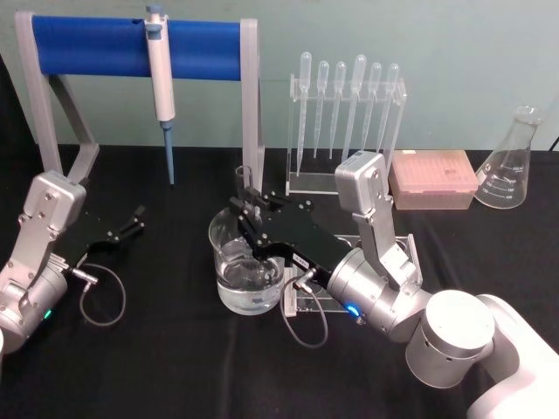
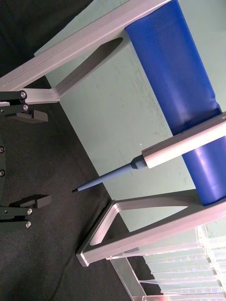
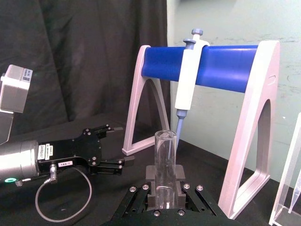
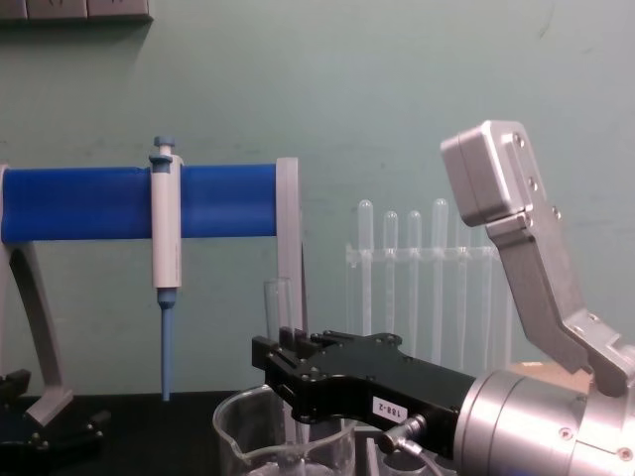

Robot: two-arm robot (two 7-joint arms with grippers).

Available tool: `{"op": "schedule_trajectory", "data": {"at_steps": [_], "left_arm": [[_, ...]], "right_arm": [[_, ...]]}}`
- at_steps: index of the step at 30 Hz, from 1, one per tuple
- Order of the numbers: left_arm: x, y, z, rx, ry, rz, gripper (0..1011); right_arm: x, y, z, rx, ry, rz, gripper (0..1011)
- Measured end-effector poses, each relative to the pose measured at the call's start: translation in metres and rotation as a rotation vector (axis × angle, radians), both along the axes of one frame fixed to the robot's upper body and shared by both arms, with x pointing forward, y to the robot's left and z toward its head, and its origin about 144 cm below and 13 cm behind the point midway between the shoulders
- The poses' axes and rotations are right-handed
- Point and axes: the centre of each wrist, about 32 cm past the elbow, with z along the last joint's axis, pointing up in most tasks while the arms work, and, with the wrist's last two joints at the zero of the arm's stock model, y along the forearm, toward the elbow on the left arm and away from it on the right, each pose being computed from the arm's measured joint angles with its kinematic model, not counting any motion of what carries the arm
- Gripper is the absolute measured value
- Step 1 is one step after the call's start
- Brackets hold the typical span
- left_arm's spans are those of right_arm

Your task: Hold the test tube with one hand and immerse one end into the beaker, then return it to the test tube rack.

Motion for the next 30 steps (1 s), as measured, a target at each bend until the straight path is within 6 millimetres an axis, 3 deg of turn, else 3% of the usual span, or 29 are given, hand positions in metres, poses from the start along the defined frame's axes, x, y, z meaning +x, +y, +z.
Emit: {"op": "schedule_trajectory", "data": {"at_steps": [30], "left_arm": [[0.0, 0.0, 0.0, 0.0, 0.0, 0.0, 1000]], "right_arm": [[0.0, 0.0, 0.0, 0.0, 0.0, 0.0, 226]]}}
